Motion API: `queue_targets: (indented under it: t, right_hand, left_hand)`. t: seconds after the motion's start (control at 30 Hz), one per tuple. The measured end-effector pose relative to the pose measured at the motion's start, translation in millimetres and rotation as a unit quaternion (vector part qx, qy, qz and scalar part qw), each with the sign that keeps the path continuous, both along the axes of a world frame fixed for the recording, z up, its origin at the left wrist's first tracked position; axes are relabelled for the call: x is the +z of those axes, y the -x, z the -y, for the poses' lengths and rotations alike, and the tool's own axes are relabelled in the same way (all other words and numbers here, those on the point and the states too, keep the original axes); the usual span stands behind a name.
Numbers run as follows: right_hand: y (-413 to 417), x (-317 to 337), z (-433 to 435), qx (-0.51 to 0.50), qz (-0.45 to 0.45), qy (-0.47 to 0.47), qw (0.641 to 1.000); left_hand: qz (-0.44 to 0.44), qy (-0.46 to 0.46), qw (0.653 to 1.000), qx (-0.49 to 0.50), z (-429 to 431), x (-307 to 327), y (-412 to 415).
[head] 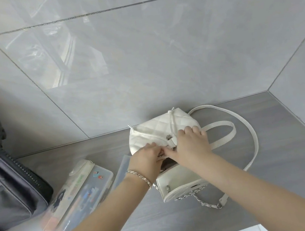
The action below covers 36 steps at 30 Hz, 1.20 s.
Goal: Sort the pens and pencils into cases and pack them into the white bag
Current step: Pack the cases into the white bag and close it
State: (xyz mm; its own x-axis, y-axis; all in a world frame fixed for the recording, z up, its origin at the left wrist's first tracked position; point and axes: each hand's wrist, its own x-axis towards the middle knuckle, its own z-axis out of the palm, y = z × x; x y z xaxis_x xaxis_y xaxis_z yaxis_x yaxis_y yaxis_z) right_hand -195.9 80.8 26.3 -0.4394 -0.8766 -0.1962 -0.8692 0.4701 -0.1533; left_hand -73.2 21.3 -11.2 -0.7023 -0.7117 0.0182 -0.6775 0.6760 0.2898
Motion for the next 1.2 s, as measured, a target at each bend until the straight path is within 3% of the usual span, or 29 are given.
queue_targets:
  t: [0.07,0.17,0.23,0.4,0.67,0.7,0.77,0.83,0.9,0.97,1.1,1.2]
  right_hand:
    - [-1.4,-6.9,5.1,-0.003,0.007,0.014,1.000]
    - [-2.9,-6.6,-1.7,0.028,-0.012,0.150,0.988]
    - [-6.7,1.2,-7.7,0.044,0.004,0.178,0.983]
    - [10.5,30.9,18.1,-0.029,0.209,0.287,0.934]
    - [35.7,37.1,58.9,-0.093,0.348,0.350,0.865]
    - [31.3,27.4,56.4,-0.110,0.331,0.346,0.871]
    - [18.3,7.1,42.1,-0.114,0.179,0.335,0.918]
    - [0.6,-4.0,15.6,-0.006,0.072,0.392,0.917]
    - [-15.0,-12.4,-10.3,0.164,0.054,0.423,0.890]
    - [-19.7,-26.1,-28.3,0.261,0.037,0.358,0.896]
    - [-5.0,-25.9,-19.8,0.206,-0.039,0.107,0.972]
    - [0.6,-17.5,-14.6,0.231,-0.068,0.022,0.970]
  left_hand:
    - [-0.025,0.023,0.999,-0.015,-3.4,0.8,-2.9]
    - [-0.012,0.088,0.995,-0.042,-4.5,4.9,-6.8]
    - [-0.045,0.119,0.990,-0.068,-7.4,10.9,-6.0]
    - [-0.155,0.122,0.967,-0.164,-9.0,-4.1,-7.8]
    - [-0.131,0.074,0.977,-0.154,4.8,-5.9,-16.6]
    - [-0.133,0.064,0.980,-0.136,3.7,-5.2,-17.9]
    - [-0.132,0.038,0.988,-0.073,0.1,-3.6,-20.2]
    - [-0.153,-0.009,0.988,-0.002,-1.9,-1.4,-18.3]
    - [-0.183,-0.050,0.980,0.065,2.3,4.7,-11.6]
    - [-0.195,-0.098,0.968,0.122,8.4,16.5,-1.7]
    - [-0.212,-0.095,0.961,0.147,21.9,36.2,17.4]
    - [-0.194,-0.092,0.964,0.157,33.6,50.2,30.4]
